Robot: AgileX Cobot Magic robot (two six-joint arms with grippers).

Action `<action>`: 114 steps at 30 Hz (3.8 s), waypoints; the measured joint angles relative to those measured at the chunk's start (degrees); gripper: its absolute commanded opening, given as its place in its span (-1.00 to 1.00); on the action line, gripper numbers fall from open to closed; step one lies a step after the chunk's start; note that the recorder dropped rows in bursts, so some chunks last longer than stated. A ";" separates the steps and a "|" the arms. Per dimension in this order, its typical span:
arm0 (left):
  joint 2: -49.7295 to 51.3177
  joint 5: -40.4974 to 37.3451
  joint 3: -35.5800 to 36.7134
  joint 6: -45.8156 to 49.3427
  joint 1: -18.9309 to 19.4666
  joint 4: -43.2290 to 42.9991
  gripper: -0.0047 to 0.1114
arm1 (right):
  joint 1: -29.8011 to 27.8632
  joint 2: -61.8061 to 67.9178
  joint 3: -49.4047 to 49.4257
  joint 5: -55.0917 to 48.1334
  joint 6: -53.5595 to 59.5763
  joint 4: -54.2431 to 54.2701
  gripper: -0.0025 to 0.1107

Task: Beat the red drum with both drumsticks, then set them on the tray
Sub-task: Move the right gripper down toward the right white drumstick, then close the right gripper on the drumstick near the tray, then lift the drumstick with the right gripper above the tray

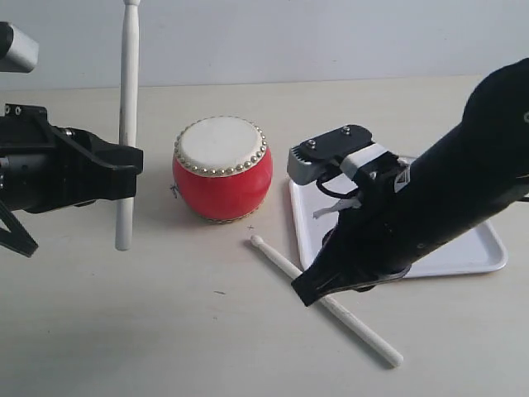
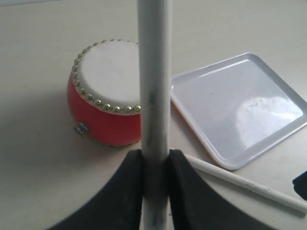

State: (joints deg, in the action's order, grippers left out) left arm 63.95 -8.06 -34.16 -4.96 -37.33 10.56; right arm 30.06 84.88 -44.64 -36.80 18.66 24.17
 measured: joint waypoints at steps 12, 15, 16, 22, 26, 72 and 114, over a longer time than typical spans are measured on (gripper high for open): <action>0.00 -0.12 0.00 0.00 0.00 0.00 -0.92 | 5.82 11.10 -7.32 -6.65 -15.46 -17.79 -0.36; 0.00 -0.12 0.00 0.00 0.00 0.00 -0.92 | 5.82 14.78 -7.95 -6.65 -15.46 -18.46 -0.36; 0.00 -0.23 0.00 0.00 0.00 0.00 -0.92 | 5.84 15.71 -8.03 -6.65 -15.46 -19.17 -0.36; 0.00 -0.46 0.00 0.00 0.00 0.00 -0.92 | 5.84 17.28 -8.30 -6.78 -15.97 -23.25 -0.36; 0.00 -0.46 0.00 0.00 0.00 0.00 -0.92 | 5.84 17.28 -8.30 -6.67 -16.07 -23.75 -0.36; 0.00 -3.85 0.00 0.00 0.10 0.00 -0.92 | 5.84 21.48 -8.39 -3.44 -15.97 -26.85 -0.36; 0.00 -6.88 0.00 23.67 0.22 -1.81 -0.92 | 5.84 6.80 -14.36 -6.60 -12.87 -21.57 -0.96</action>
State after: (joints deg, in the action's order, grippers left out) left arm 63.95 -14.94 -34.16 18.71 -37.11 8.75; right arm 35.90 91.68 -59.00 -43.40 5.78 2.60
